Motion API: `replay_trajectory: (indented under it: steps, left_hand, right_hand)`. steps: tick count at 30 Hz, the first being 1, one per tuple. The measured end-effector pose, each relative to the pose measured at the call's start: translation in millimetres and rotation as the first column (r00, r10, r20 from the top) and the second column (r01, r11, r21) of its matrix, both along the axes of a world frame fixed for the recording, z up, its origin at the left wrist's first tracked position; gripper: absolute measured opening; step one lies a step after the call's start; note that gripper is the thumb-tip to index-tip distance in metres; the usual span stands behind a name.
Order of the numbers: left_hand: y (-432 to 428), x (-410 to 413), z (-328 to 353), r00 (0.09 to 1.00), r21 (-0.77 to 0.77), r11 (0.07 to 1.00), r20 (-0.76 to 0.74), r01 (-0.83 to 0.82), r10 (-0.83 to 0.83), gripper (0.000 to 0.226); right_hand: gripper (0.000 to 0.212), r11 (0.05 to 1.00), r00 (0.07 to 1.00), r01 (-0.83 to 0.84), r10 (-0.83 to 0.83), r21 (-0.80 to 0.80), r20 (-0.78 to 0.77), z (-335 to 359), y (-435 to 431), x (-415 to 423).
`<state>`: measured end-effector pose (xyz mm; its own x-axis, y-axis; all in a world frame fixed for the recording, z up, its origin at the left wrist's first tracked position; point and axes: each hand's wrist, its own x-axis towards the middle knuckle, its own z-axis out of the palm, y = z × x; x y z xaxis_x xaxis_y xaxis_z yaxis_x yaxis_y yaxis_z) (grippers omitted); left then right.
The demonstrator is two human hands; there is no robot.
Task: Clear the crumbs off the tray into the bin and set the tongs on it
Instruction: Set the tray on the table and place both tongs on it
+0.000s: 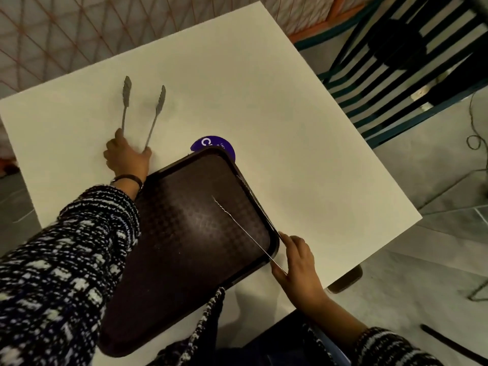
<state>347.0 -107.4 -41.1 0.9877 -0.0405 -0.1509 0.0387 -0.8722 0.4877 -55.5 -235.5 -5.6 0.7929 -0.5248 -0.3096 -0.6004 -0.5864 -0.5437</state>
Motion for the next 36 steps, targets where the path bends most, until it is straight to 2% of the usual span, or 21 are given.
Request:
replay_trajectory:
  steps: [3,7,14,17,20,25,28,32,36]
  left_hand:
    - [16.4,-12.6,17.9,0.99,-0.193,0.979,0.106,-0.069,0.091,0.075]
    - [45.9,-58.0,42.5,0.986,-0.333,0.934,0.056,-0.13,0.157,0.074]
    - [122.7,-180.4,59.6,0.932,-0.393,0.847,-0.091,-0.358,0.351,0.074]
    - [141.1,-222.8,59.0,0.896,-0.423,0.792,-0.158,-0.44,0.414,0.071]
    - [157.7,-255.7,57.7,0.854,-0.383,0.765,-0.183,-0.519,0.488,0.07]
    - [176.9,-283.9,48.2,0.805,-0.414,0.694,-0.225,-0.588,0.548,0.076]
    - [180.4,-290.3,50.2,0.795,-0.439,0.671,-0.217,-0.598,0.566,0.074]
    - [177.7,-292.2,53.8,0.782,-0.439,0.66,-0.194,-0.61,0.593,0.062]
    - [173.6,-293.2,53.9,0.77,-0.427,0.653,-0.198,-0.625,0.607,0.063]
  right_hand:
    - [0.063,0.998,0.998,-0.062,0.062,0.001,0.022,4.8,1.0,9.5]
    - [0.068,0.987,0.986,-0.159,0.159,-0.015,0.045,1.6,4.1,27.5]
    - [0.066,0.939,0.939,-0.344,0.344,-0.006,0.008,-0.1,25.2,78.6]
    - [0.066,0.935,0.935,-0.354,0.354,0.004,-0.013,-3.7,34.2,92.3]
    - [0.067,0.927,0.926,-0.375,0.376,0.023,-0.045,-9.9,43.7,100.6]
    - [0.069,0.912,0.904,-0.399,0.374,-0.096,-0.208,-12.4,48.7,105.4]
    - [0.074,0.893,0.89,-0.432,0.4,-0.128,-0.221,-9.6,50.6,110.1]
    - [0.077,0.906,0.897,-0.422,0.413,-0.028,-0.158,-5.8,51.4,120.3]
    - [0.074,0.89,0.879,-0.455,0.455,0.04,-0.143,-3.4,53.4,122.8]
